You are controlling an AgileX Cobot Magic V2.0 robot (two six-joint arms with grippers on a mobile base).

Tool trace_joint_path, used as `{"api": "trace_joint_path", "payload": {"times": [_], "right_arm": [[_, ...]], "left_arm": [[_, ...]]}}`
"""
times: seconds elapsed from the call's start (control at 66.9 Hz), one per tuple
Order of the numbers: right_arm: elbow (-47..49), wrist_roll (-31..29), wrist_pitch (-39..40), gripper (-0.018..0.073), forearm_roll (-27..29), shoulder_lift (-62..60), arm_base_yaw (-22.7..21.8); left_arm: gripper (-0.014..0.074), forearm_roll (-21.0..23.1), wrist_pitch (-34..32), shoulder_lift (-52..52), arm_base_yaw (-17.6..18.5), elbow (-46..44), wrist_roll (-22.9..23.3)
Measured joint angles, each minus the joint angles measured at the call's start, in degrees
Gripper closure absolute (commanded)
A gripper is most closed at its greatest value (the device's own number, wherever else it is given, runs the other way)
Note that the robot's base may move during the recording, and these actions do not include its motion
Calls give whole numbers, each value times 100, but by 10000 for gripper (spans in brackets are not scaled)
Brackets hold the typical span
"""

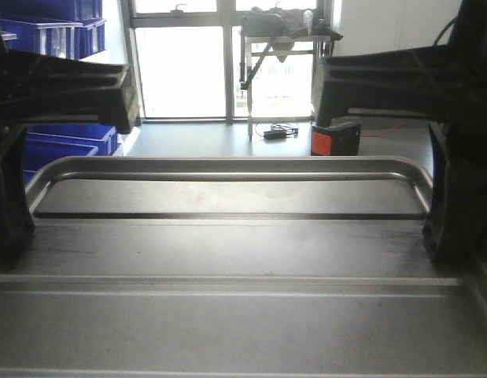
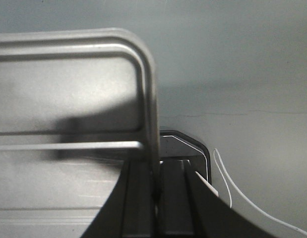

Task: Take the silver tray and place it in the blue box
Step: 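Hold the tray level in both grippers while the base drives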

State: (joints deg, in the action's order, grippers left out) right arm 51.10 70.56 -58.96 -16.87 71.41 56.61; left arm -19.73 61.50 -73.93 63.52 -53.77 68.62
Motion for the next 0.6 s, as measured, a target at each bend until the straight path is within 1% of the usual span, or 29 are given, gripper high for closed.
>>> {"api": "trace_joint_path", "payload": {"times": [0.598], "right_arm": [[0,0,0,502,0,0,2]], "left_arm": [[697,0,4,0,0,0,0]]}}
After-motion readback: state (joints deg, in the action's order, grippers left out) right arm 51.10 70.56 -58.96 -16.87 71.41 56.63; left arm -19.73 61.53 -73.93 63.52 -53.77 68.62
